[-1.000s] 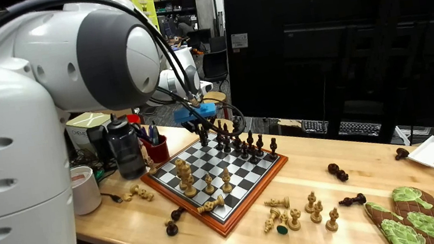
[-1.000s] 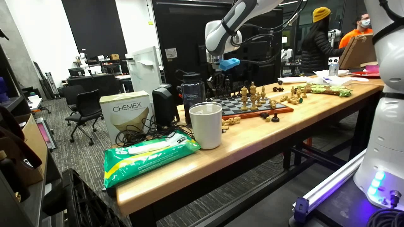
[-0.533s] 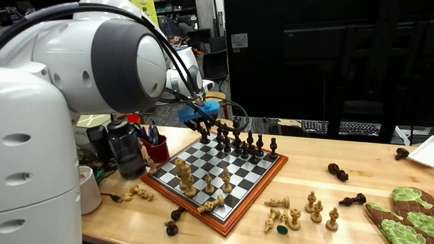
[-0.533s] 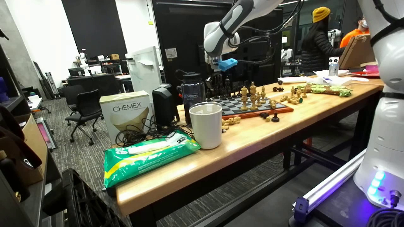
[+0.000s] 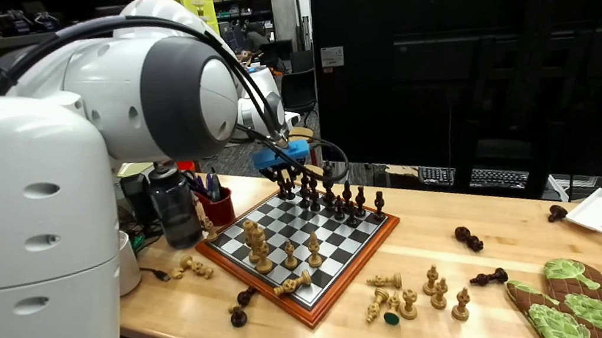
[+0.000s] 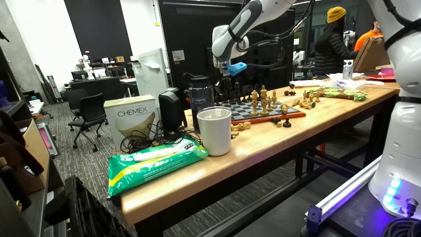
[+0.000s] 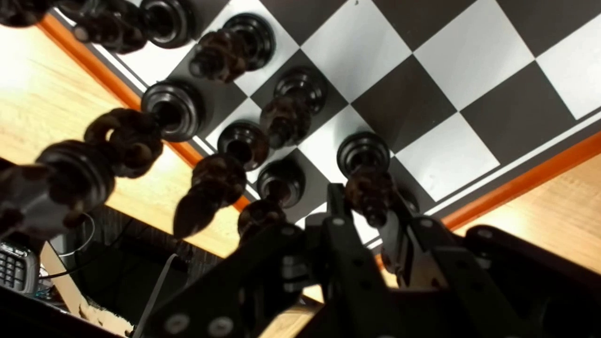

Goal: Move the black chess piece in front of the others to the back of the chess board

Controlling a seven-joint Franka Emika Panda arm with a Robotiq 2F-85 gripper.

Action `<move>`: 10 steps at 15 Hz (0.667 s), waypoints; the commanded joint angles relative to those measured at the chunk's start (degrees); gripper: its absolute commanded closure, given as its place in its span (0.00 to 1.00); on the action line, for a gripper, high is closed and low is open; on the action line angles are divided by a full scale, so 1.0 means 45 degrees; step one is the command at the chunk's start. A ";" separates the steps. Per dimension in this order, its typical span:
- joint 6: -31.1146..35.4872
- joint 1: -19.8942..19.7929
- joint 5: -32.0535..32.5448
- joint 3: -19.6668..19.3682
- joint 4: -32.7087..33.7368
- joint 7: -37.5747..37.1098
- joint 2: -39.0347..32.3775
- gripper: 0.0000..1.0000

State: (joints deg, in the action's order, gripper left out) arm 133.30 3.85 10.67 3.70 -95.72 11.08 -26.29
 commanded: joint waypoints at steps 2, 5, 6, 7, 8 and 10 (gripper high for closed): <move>-0.0287 0.0030 0.0179 -0.0116 0.0461 0.0351 -0.0252 0.95; -0.0354 0.0035 0.0207 -0.0154 0.0555 0.0440 -0.0309 0.95; -0.0352 0.0023 0.0176 -0.0154 0.0587 0.0447 -0.0325 0.95; -0.0365 0.0026 0.0190 -0.0168 0.0620 0.0446 -0.0335 0.82; -0.0375 0.0018 0.0177 -0.0169 0.0639 0.0450 -0.0342 0.82; -0.0383 -0.0002 0.0154 -0.0171 0.0665 0.0442 -0.0346 0.69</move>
State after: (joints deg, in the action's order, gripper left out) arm 132.83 3.77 10.68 3.20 -93.97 12.10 -27.65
